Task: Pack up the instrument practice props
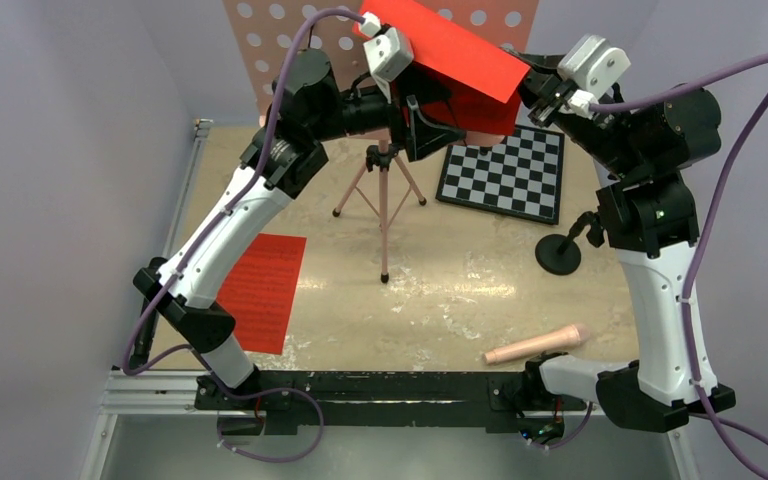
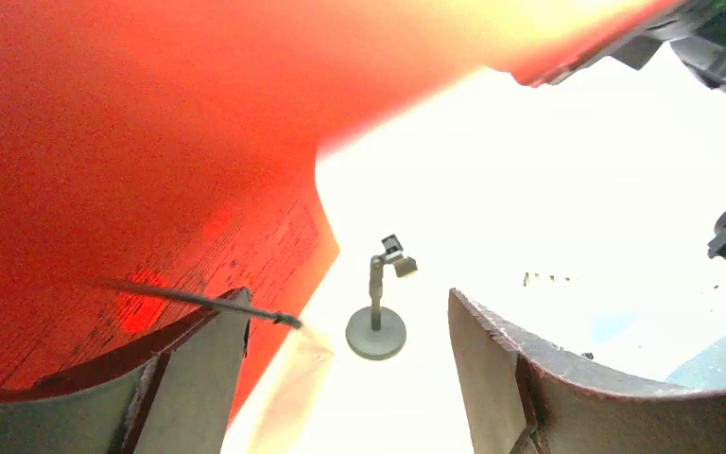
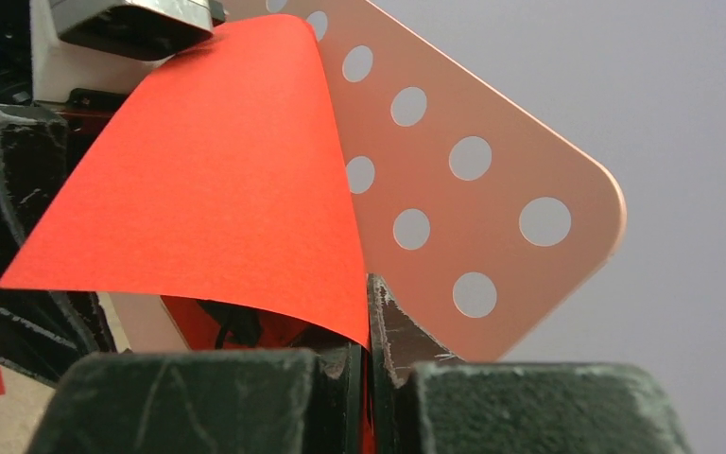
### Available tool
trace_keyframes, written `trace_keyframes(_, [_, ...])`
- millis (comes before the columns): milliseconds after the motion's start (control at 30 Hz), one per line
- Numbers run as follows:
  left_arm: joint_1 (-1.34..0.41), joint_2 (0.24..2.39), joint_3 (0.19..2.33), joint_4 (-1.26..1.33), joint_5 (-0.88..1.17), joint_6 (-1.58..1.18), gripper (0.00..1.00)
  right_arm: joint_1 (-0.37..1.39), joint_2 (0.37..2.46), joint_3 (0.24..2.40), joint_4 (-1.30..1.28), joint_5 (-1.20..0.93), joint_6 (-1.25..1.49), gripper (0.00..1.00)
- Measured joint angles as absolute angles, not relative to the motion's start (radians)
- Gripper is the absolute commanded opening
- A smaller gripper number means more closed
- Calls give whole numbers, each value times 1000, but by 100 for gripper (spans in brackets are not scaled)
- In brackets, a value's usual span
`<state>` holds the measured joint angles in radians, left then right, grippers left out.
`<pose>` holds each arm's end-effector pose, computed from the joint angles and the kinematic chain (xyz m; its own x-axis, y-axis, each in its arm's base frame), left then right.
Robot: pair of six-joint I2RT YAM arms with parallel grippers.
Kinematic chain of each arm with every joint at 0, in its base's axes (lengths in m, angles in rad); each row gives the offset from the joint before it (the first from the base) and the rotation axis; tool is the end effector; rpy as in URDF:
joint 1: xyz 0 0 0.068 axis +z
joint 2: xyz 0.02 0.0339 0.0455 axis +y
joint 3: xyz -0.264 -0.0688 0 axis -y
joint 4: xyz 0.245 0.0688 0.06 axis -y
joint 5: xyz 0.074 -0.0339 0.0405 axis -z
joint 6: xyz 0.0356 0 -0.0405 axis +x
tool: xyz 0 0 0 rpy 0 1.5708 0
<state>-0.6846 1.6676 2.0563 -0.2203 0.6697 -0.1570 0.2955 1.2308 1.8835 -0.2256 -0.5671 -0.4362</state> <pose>0.2571 -0.2384 0.5417 -0.0234 -0.1391 -0.9900 0.9782 0.2011 -0.0514 0.1713 0.0721 0.6019 0.6606 -0.1714 -0.7309 -0.4791 0.6533 -0.5862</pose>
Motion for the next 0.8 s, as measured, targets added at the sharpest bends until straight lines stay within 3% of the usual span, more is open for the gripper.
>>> trace_keyframes(433, [-748,1648,2016,-174,658,-31,80,267,1243,1919,-227,-432,-287,0])
trace_keyframes(800, [-748,1630,1998,-175,638,24,80,176,1274,2083,-225,-382,-200,0])
